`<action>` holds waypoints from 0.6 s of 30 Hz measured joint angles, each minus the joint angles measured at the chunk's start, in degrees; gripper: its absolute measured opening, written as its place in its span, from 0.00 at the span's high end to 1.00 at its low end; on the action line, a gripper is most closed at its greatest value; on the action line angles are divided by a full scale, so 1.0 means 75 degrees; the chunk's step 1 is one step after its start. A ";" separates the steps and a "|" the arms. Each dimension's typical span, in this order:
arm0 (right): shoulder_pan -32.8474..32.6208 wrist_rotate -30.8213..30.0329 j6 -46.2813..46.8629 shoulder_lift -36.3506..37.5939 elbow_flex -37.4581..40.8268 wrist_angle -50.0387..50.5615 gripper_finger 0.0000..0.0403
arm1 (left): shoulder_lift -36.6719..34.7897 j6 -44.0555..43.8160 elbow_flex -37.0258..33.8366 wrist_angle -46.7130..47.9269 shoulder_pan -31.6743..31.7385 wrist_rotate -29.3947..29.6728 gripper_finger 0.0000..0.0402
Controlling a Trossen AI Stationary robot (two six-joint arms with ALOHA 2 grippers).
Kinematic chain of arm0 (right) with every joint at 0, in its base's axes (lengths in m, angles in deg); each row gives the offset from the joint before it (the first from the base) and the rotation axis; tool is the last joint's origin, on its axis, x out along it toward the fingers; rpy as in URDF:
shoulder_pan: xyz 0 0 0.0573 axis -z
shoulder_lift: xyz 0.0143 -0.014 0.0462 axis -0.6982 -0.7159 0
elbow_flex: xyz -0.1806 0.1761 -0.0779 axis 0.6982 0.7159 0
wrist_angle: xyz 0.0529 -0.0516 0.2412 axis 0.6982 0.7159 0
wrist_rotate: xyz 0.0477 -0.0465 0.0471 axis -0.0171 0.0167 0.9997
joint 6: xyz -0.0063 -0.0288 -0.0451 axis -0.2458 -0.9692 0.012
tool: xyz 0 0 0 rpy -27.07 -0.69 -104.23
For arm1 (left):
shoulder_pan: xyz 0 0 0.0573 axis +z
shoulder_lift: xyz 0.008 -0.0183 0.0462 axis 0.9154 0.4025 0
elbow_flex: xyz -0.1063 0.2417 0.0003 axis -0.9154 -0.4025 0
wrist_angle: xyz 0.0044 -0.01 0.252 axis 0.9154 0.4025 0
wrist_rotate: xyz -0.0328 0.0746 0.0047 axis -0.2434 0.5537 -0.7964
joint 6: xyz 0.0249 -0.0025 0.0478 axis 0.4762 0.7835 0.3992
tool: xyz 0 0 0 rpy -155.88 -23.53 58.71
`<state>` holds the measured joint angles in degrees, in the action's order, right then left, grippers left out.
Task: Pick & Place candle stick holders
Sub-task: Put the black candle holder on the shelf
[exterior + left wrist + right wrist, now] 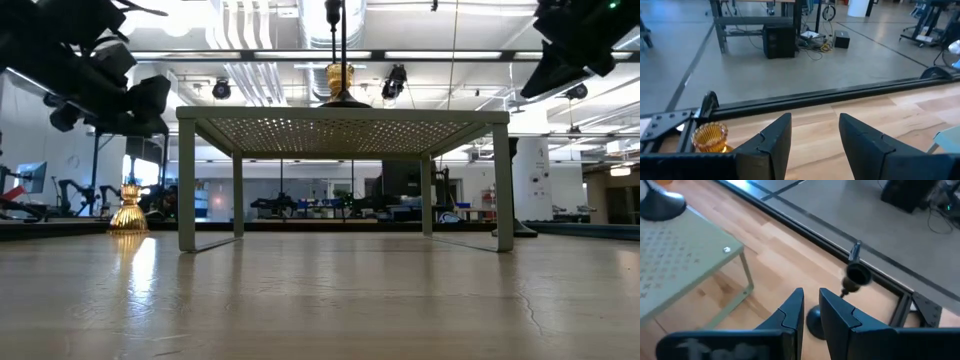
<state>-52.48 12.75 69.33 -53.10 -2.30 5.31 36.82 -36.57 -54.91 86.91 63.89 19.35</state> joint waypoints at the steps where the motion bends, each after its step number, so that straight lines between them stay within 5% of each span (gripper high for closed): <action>1: 0.0026 0.0090 -0.0136 -0.0089 0.0000 -0.0072 0.87 | 0.0000 0.0168 0.0000 -0.0052 0.0023 0.0005 0.58; 8: 0.0441 0.0270 -0.0399 -0.0894 -0.0044 -0.0219 0.80 | -0.0006 0.0872 0.0000 -0.0337 0.0074 0.0003 0.58; 18: 0.2187 0.0176 -0.0681 -0.1564 -0.0864 -0.0217 0.65 | -0.0003 0.1034 0.0009 -0.0516 0.0077 -0.0011 0.58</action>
<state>-36.07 14.07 64.22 -64.83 -8.78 3.68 36.79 -28.81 -54.84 83.04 64.46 19.27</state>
